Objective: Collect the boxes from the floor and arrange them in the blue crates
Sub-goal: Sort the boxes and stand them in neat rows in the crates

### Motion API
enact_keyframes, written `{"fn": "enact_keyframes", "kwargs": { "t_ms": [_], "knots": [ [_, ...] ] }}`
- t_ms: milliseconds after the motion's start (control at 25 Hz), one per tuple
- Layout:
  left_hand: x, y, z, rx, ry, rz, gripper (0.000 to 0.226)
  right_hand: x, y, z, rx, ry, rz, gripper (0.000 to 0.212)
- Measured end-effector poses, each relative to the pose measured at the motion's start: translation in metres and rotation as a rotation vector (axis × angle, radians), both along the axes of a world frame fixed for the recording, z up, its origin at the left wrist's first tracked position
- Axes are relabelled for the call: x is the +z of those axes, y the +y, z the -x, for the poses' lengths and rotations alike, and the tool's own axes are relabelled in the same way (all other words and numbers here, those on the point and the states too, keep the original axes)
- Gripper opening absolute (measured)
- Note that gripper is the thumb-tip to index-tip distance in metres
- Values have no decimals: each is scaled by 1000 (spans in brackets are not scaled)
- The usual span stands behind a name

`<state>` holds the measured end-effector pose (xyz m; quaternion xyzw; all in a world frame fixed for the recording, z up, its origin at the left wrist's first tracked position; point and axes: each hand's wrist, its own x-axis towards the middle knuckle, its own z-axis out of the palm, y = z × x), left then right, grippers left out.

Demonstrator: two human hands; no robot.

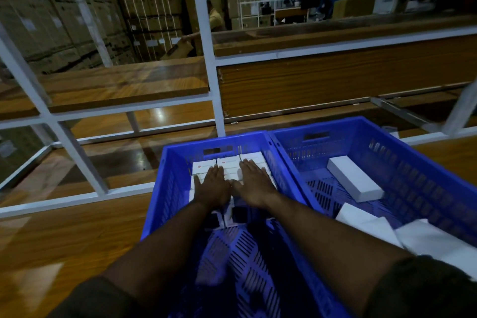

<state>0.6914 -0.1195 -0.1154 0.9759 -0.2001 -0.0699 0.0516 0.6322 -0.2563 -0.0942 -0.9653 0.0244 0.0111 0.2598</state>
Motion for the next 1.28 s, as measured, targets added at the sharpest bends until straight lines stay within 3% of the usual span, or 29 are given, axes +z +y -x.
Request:
{"fn": "enact_keyframes", "kwargs": {
  "t_ms": [240,360,480,600,720,880,1000,1080,1160,1280],
  "knots": [
    [20,-36,25,-16,-93,339,62,29,-7,46,0,-347,-62,54],
    [35,-66,52,-90,-186,618,42,46,-20,75,-69,-507,-91,46],
    [45,-96,83,-192,-264,783,24,53,-43,106,-187,-536,-112,39],
    [50,-125,113,-293,-229,856,24,51,-74,132,-296,-493,-151,32],
    [59,-152,133,-321,-115,792,36,56,-111,147,-355,-512,-143,22],
    [63,-183,140,-421,-9,633,26,56,-174,149,-423,-393,-165,15],
    [57,-211,132,-408,117,326,39,50,-205,145,-428,-39,-152,32],
    [49,-228,125,-381,208,106,50,43,-215,145,-302,253,-9,38],
    [45,-243,122,-356,268,-66,61,38,-224,146,-198,436,-20,37],
    [46,-255,115,-245,285,-128,62,37,-240,144,-52,611,-89,46]
  ]
}}
